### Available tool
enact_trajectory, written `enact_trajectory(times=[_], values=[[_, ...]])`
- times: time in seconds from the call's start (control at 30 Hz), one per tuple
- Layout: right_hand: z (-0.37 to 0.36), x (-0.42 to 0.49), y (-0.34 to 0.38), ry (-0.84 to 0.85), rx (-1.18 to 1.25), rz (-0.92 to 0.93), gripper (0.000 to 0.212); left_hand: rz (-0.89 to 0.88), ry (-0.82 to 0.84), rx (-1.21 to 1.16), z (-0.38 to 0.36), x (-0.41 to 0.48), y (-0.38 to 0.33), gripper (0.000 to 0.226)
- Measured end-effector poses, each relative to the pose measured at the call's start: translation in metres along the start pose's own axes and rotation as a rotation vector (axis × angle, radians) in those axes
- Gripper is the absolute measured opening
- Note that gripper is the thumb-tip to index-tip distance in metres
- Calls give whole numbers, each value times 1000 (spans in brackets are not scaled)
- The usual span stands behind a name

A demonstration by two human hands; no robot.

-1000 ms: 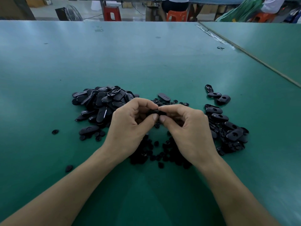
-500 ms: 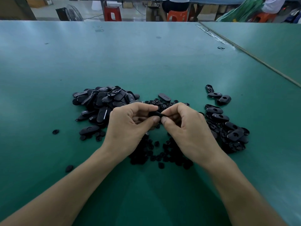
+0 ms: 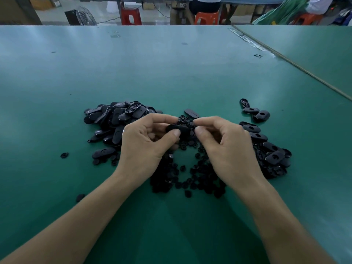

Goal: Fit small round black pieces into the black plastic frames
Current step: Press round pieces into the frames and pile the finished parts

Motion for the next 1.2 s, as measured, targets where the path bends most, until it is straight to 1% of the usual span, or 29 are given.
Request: enact_trajectory(times=[0.1,0.17,0.2,0.27,0.37,0.4,0.47,0.63,0.7,0.73,0.87,0.97,1.07,1.13,1.2], values=[[19,1,-11,-78,-388,-92,26,4,-75,-105,7,4,2,23],[31,-2,-23,-50,-619,-244,33,26,-137,-166,12,6,5,20],[36,-4,-27,-16,-680,-335,37,45,-169,-194,13,7,6,20],[40,-8,-34,69,-724,-479,44,80,-219,-247,16,8,8,28],[40,-11,-42,160,-753,-574,48,118,-253,-250,18,10,10,54],[40,-11,-43,164,-757,-568,47,130,-260,-234,19,9,10,63],[40,-10,-40,130,-756,-523,44,148,-268,-201,21,10,12,73],[46,-7,-39,33,-735,-444,40,126,-258,-99,21,13,15,77],[49,-5,-39,-13,-713,-413,35,92,-239,-64,20,12,13,72],[50,-5,-39,-40,-701,-396,34,70,-233,-46,20,12,12,66],[52,-3,-41,-133,-620,-315,32,15,-183,11,16,9,6,33],[50,1,-37,-209,-497,-197,27,-12,-111,-10,10,5,3,13],[38,5,-25,-219,-227,-66,20,-42,-32,-25,3,2,0,6],[26,7,-20,-156,19,-31,23,-40,7,-28,0,0,-1,10],[14,7,-14,-74,251,-1,27,-18,46,1,-3,-2,-2,20]])
Point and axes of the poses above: each hand's wrist, its own x-axis towards the middle knuckle, its own z-axis out of the back of the hand, y = z × x, the point moved 5 cm from there along x, towards the middle knuckle, and after that the axes turned 9 degrees about z, right-handed, at the moved point
